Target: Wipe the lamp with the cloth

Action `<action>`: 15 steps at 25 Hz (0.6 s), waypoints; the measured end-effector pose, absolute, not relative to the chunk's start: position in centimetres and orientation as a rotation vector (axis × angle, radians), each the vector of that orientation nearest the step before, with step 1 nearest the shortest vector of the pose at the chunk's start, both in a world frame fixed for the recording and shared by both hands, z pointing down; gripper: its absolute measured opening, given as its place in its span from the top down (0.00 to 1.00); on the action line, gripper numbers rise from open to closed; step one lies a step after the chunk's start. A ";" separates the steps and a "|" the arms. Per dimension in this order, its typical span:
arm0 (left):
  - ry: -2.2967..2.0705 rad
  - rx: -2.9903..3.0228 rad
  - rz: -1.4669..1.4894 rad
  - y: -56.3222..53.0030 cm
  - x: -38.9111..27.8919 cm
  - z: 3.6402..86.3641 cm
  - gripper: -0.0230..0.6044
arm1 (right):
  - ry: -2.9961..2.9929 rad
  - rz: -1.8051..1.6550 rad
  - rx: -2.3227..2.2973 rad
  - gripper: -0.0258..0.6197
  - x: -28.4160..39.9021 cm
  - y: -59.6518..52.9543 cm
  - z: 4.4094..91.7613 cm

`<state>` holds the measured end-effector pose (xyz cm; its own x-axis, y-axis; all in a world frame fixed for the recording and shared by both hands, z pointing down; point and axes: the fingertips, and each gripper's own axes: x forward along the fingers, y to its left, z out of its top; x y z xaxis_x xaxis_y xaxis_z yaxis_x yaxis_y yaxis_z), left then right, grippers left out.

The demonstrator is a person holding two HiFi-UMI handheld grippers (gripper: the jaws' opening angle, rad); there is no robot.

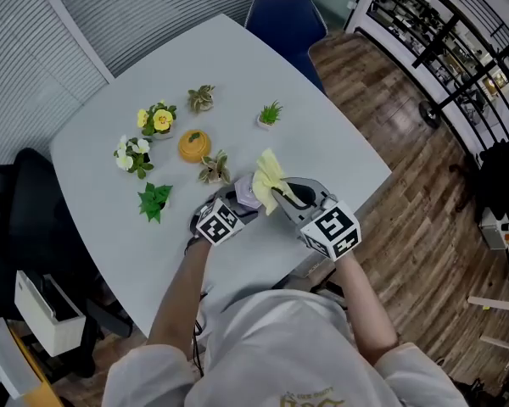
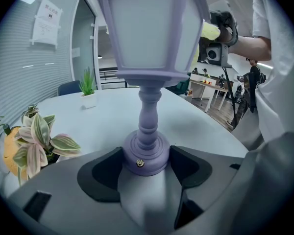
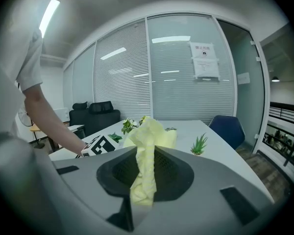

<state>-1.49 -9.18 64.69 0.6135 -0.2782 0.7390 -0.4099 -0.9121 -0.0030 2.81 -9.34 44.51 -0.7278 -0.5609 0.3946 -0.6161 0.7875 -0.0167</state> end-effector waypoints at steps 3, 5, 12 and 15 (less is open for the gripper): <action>-0.585 2.663 1.168 -9.1 -1.6 64.7 0.47 | -2.620 0.243 0.975 0.86 4.2 -9.6 43.6; -0.605 2.667 1.164 -9.1 -1.7 64.6 0.46 | -2.632 0.274 1.035 0.86 5.2 -9.6 43.1; -0.776 2.639 0.939 -8.8 -3.3 61.1 0.46 | -2.649 0.398 1.264 0.86 8.5 -8.8 41.8; -0.922 2.601 0.733 -8.4 -4.5 57.9 0.47 | -2.661 0.392 1.316 0.86 9.1 -8.1 40.8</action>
<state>-4.51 -8.37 57.93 0.6666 -0.5040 0.5493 -0.6489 -0.7550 0.0947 9.07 -8.08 40.84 -0.6048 -0.7578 0.2447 -0.7962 0.5815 -0.1671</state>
